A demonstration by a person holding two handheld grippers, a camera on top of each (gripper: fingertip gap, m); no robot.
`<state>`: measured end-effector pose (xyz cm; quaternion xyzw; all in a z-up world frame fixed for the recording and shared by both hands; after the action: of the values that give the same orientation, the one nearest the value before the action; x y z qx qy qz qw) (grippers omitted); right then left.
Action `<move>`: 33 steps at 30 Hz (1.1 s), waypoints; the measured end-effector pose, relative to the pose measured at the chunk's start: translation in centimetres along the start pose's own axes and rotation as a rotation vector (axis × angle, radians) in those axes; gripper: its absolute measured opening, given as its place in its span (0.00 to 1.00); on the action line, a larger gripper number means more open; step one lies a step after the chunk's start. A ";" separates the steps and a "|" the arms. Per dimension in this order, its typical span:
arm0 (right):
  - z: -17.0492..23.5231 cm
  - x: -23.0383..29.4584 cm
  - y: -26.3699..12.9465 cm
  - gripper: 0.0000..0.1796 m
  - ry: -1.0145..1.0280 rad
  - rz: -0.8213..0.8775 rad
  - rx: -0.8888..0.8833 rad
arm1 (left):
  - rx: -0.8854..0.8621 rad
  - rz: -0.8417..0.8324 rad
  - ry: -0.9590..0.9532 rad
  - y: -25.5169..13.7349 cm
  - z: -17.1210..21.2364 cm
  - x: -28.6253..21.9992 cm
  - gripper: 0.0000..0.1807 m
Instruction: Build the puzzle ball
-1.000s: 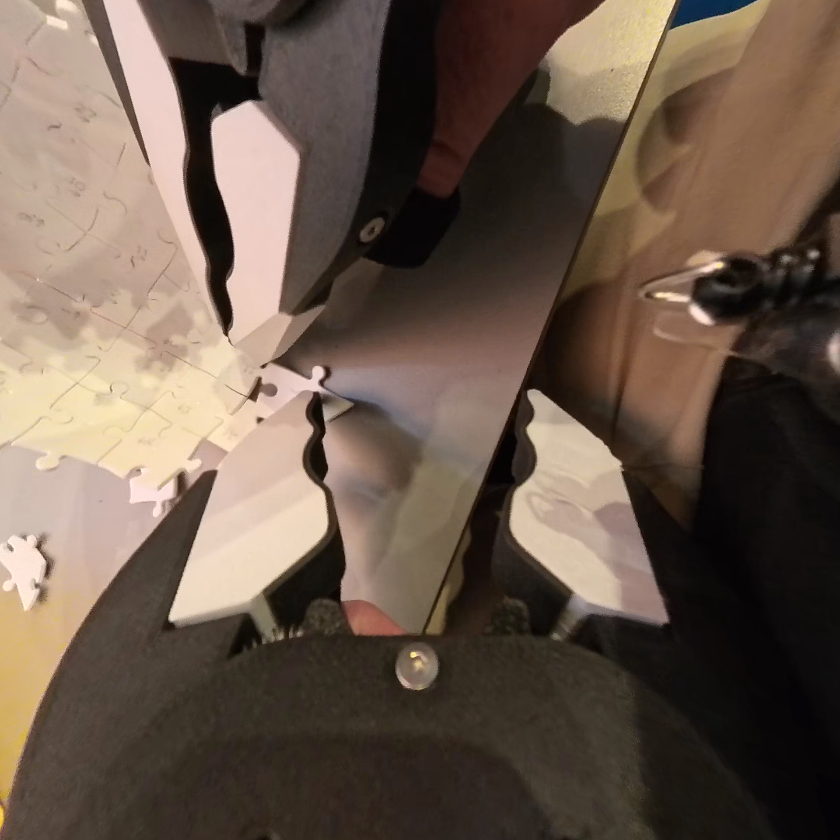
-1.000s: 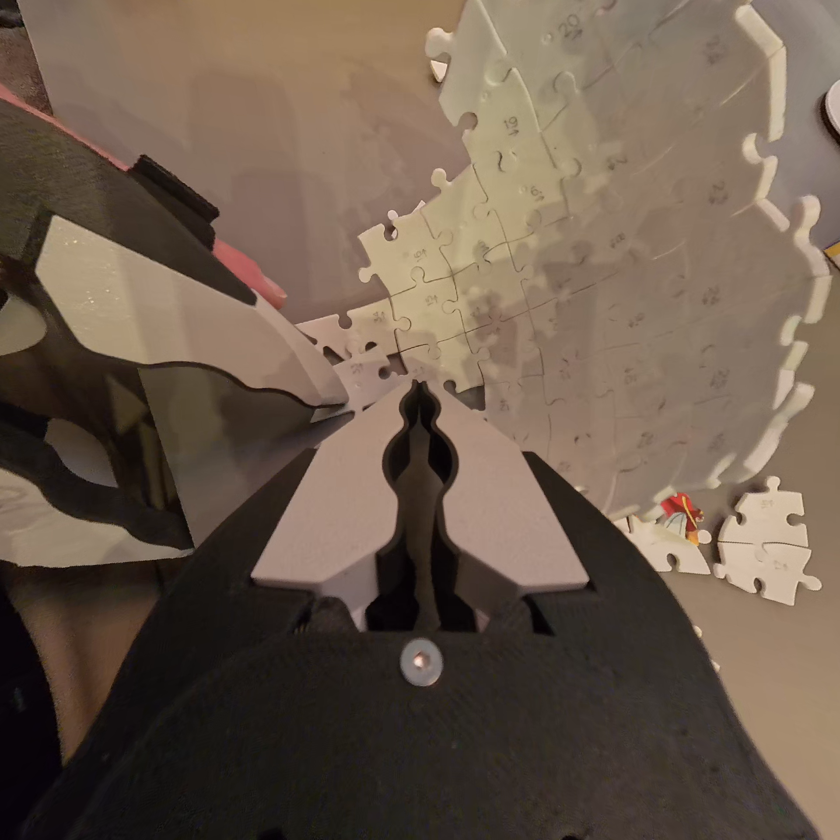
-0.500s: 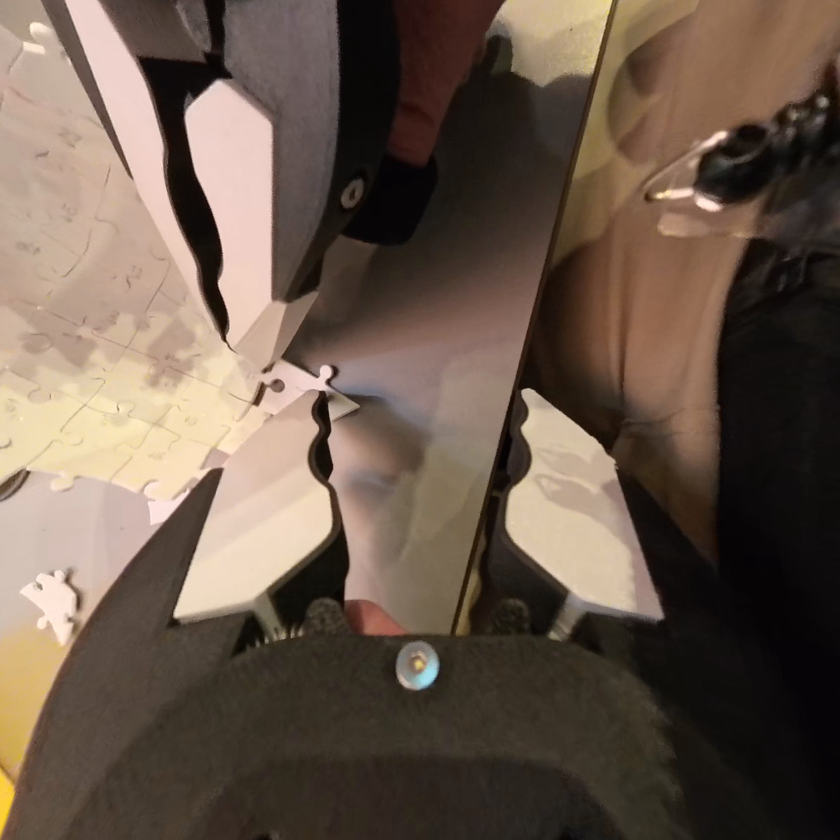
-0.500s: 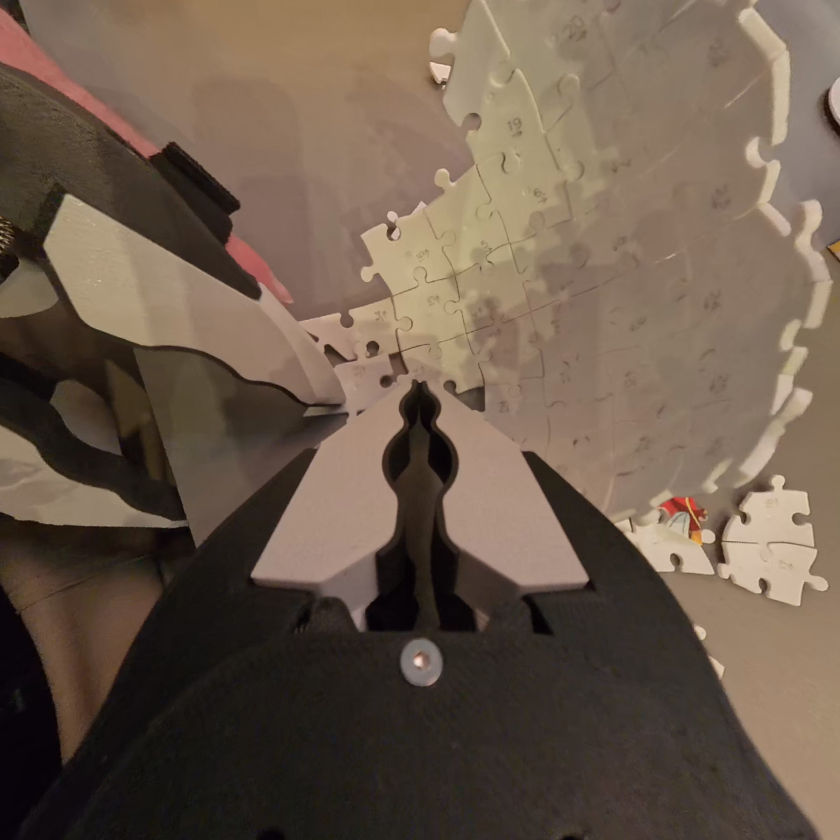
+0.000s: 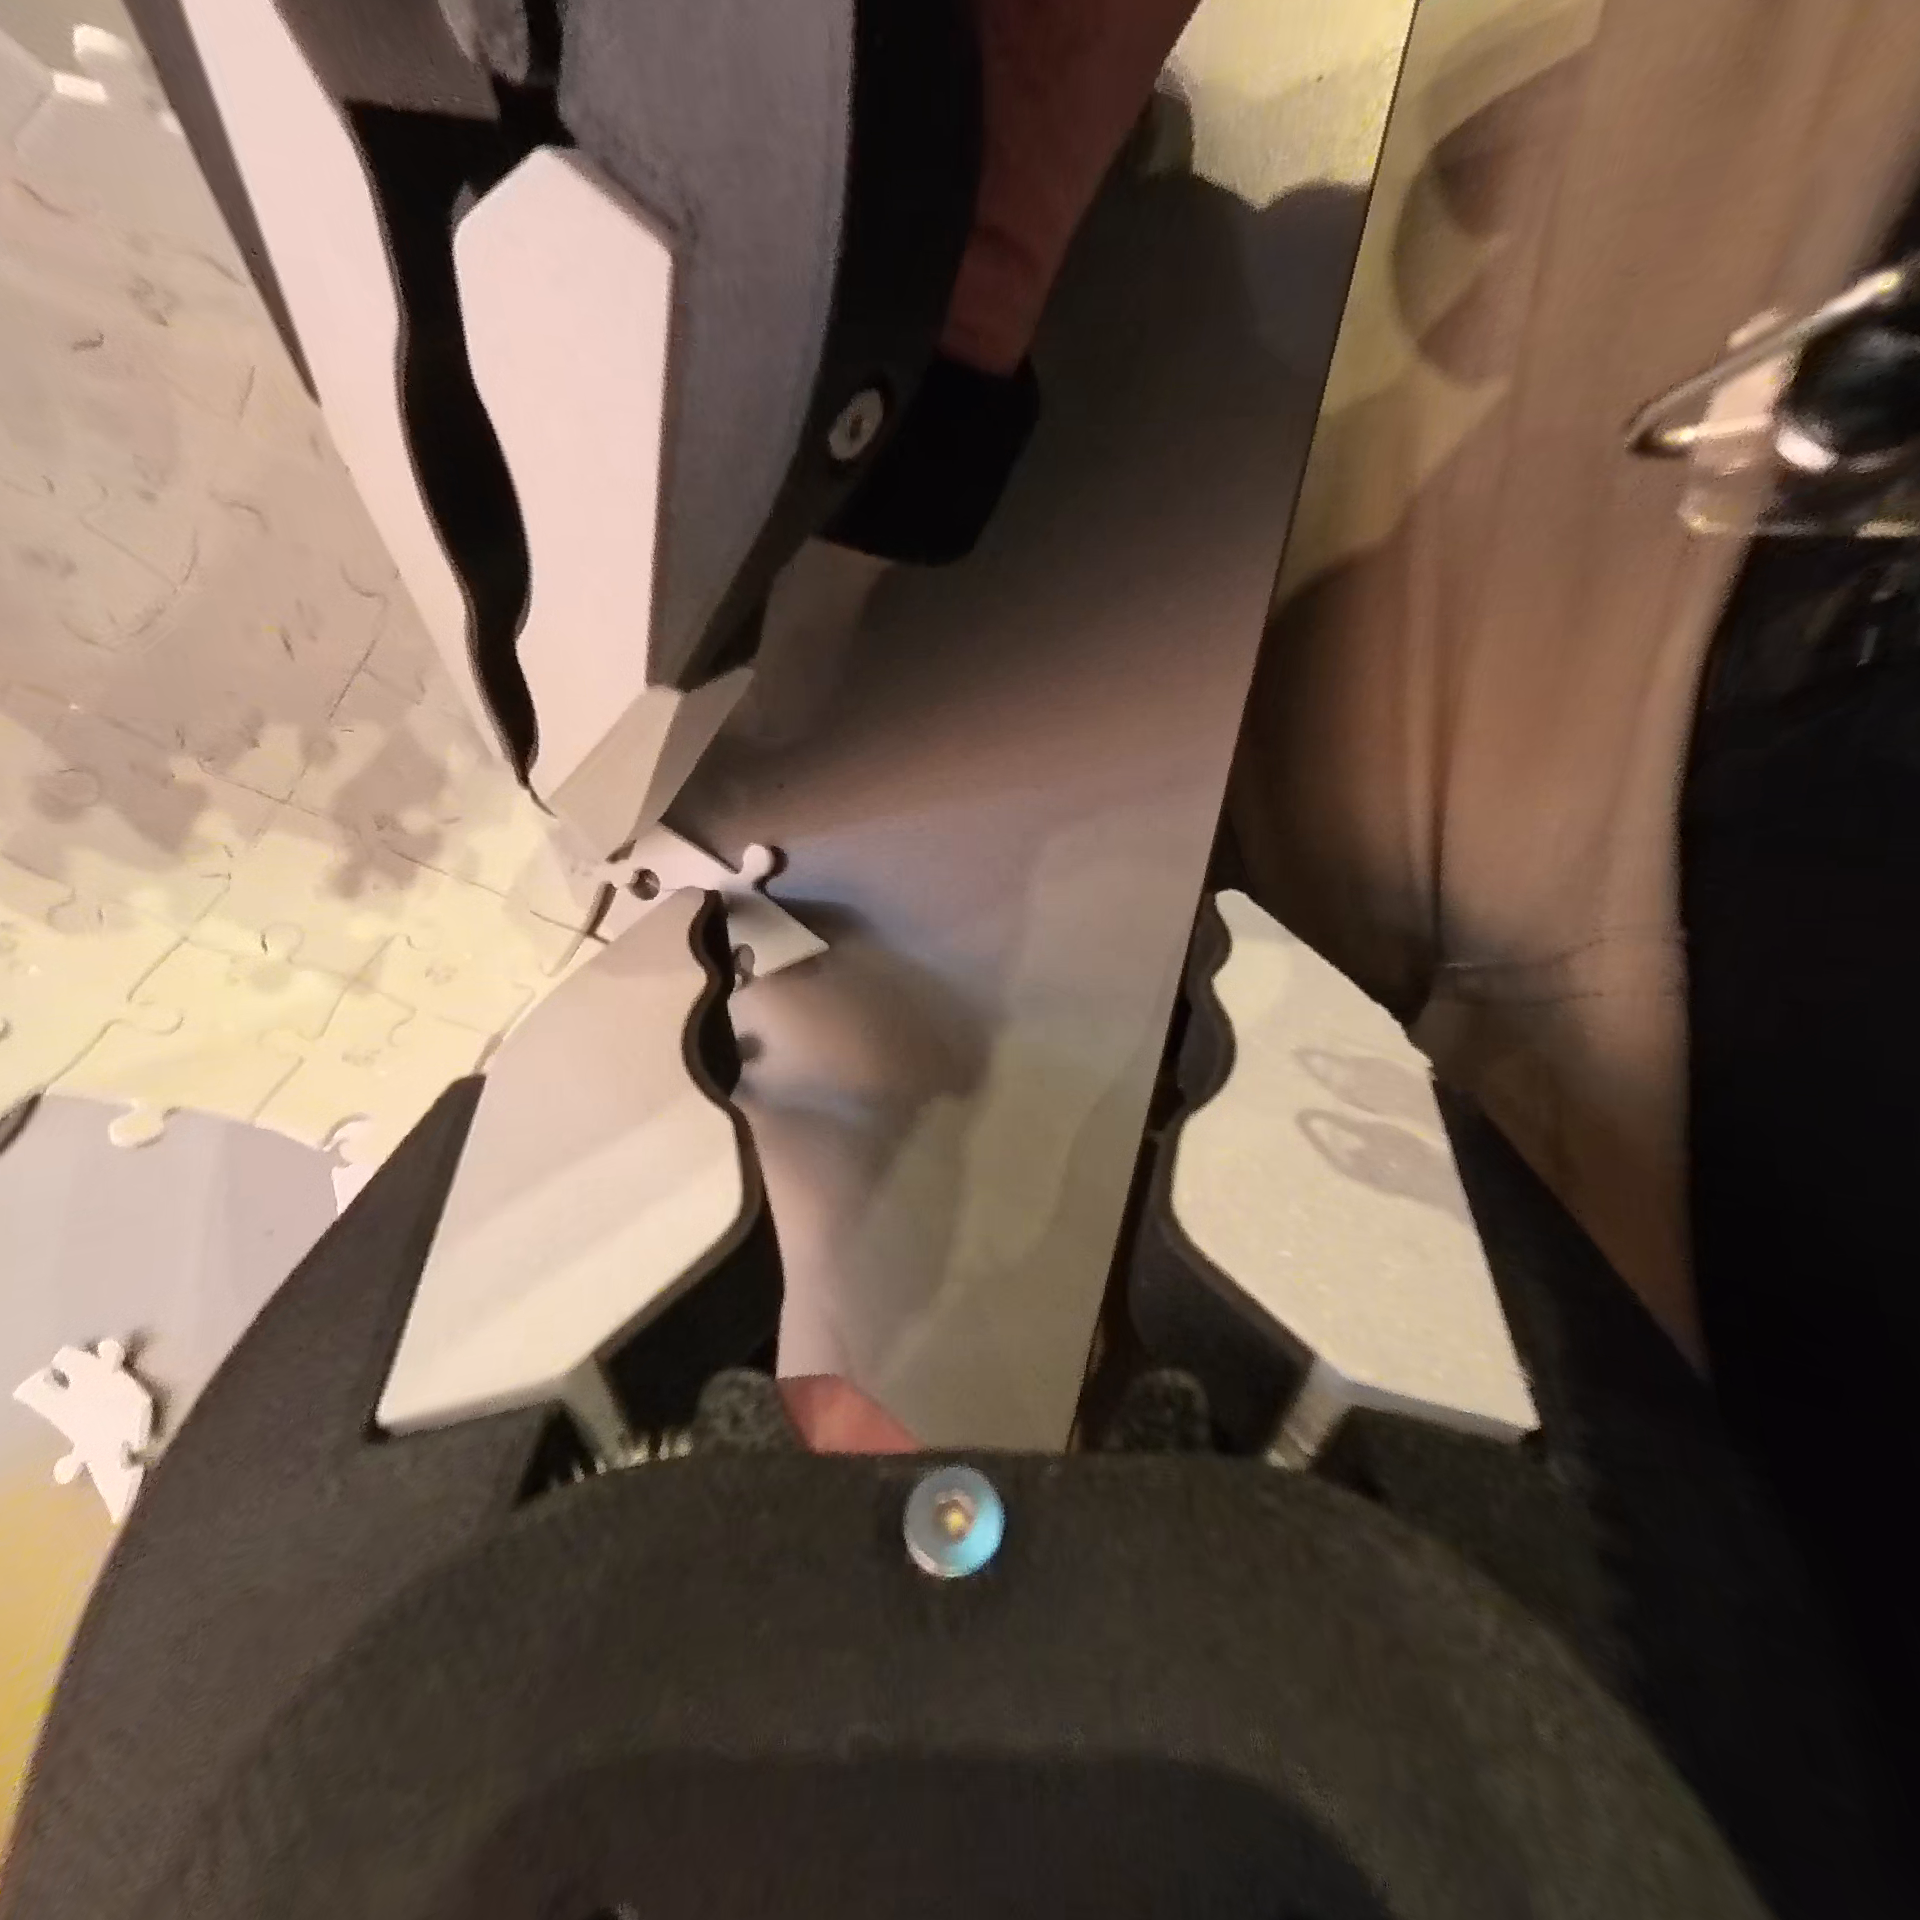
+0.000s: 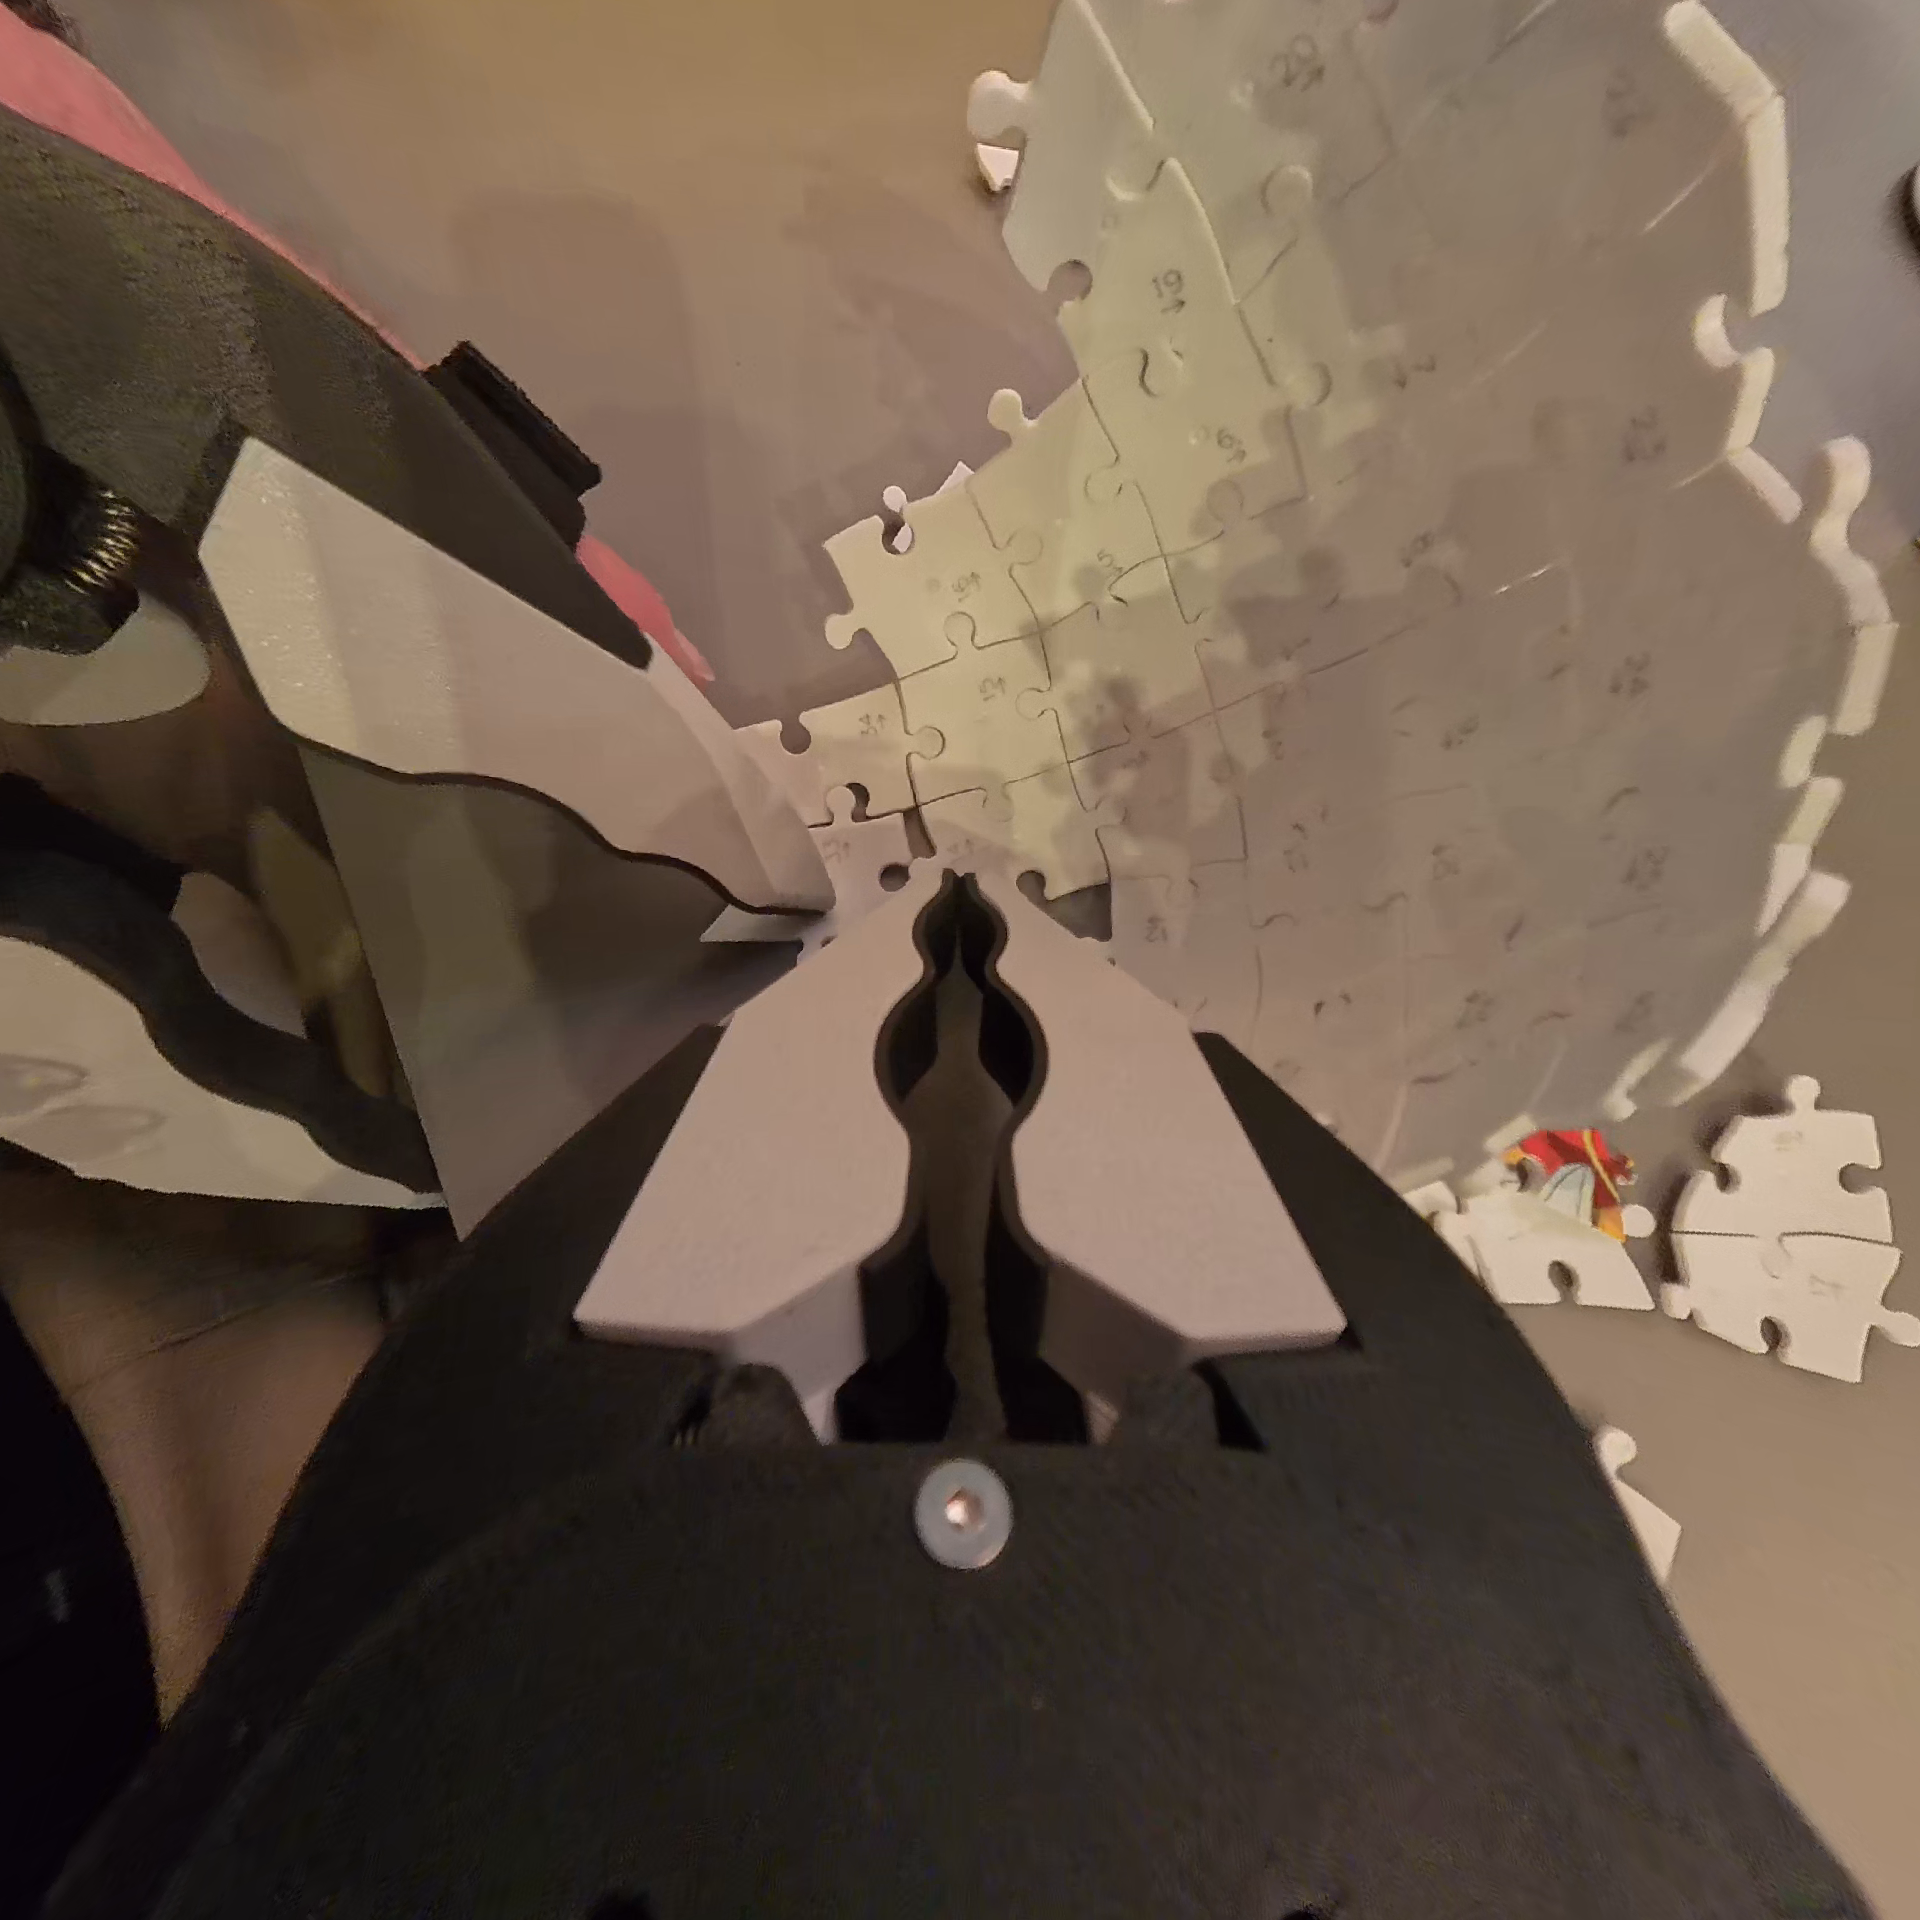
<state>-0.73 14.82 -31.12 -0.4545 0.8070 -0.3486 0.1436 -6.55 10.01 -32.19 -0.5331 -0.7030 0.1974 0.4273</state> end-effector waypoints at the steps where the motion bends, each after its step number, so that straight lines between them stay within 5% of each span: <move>1: 0.0 0.0 0.0 0.00 0.001 0.000 0.001 | 0.001 0.000 0.002 0.0 0.0 0.0 0.47; 33: -0.3 0.3 0.1 0.00 -0.045 0.011 0.056 | 0.010 0.011 0.000 0.4 -0.1 0.4 0.52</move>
<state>-1.13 14.77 -30.99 -0.4537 0.7960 -0.3599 0.1760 -6.27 10.51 -32.23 -0.5348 -0.6991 0.2035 0.4288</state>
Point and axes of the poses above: each gripper's, where its closed fingertips meet, y out along the fingers, z out of its underside, x = y × z across the jaws, the point moved 5 cm from there along -y, back along the fingers, and after that the axes turned 11 degrees about -z, right-handed, at the moved point
